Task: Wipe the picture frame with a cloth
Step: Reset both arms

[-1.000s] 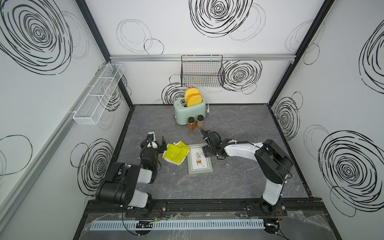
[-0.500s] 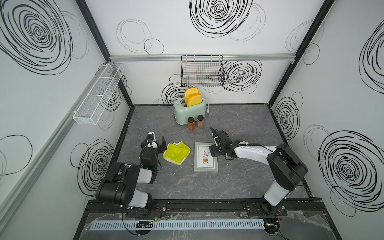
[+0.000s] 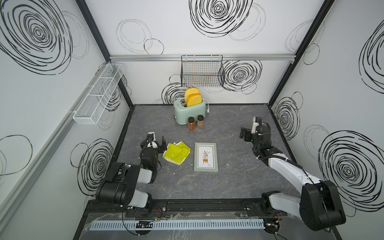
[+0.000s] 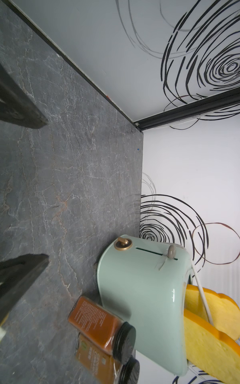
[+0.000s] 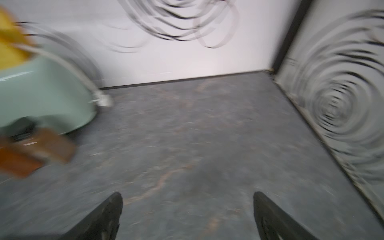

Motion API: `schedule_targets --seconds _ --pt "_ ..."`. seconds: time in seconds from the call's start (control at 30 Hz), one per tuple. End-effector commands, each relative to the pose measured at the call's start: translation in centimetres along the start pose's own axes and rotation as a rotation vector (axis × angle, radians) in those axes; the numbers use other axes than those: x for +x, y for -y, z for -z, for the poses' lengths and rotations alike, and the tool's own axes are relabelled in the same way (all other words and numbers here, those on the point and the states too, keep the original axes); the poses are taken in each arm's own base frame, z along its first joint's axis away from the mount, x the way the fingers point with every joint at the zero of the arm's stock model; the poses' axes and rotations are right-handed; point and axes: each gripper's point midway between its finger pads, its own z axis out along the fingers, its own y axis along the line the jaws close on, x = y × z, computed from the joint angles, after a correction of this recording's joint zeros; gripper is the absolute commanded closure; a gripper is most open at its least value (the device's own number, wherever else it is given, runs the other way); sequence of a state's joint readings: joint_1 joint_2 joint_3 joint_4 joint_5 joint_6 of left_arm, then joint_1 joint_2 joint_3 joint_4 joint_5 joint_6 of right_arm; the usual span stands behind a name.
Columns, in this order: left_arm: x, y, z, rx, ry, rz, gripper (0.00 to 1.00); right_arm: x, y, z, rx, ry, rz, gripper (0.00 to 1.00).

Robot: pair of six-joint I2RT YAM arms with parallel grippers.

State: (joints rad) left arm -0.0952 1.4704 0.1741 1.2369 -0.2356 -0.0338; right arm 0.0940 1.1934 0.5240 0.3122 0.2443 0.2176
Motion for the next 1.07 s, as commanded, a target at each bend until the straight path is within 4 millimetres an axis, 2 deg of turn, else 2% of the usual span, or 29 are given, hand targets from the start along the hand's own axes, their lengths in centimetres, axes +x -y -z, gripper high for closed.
schedule_targets --seconds 0.0,0.07,0.13,0.23,0.33,0.37,0.4,0.47,0.5,0.57,1.03 --pt "-2.7 -0.1 -0.3 -0.002 0.097 0.014 0.02 0.2 2.3 0.3 0.030 0.153 -0.036 0.01" --pt "-2.6 -0.1 -0.2 -0.001 0.094 0.013 0.02 1.0 2.9 0.0 0.058 0.169 -0.005 0.01" --pt "-2.7 -0.1 -0.3 -0.002 0.095 0.013 0.02 1.1 3.0 0.1 0.061 0.222 0.050 0.01" --pt "-2.7 -0.1 -0.2 -0.001 0.095 0.014 0.02 0.3 3.0 1.4 0.027 0.365 0.049 0.01" --pt "-2.7 -0.1 -0.2 -0.001 0.095 0.014 0.02 1.3 2.0 0.6 -0.034 0.367 0.078 0.01" --pt "-2.7 -0.1 -0.2 -0.001 0.095 0.015 0.02 2.3 0.8 -0.4 -0.090 0.306 0.127 0.01" --pt "-2.7 -0.1 -0.2 -0.002 0.096 0.015 0.02 2.3 0.3 -0.8 -0.125 0.310 0.137 0.01" --pt "-2.7 -0.1 -0.2 -0.001 0.096 0.014 0.02 2.4 0.4 -0.9 -0.151 0.305 0.121 0.01" --pt "-2.6 -0.1 -0.2 -0.001 0.093 0.014 0.02 2.8 0.2 -1.2 -0.161 0.263 0.136 0.01" --pt "-2.7 -0.1 -0.3 -0.002 0.095 0.014 0.02 2.6 -0.7 -0.9 -0.215 0.292 0.155 0.01" --pt "-2.7 -0.1 -0.2 -0.002 0.095 0.014 0.02 2.7 -0.8 -1.1 -0.228 0.267 0.160 0.01"
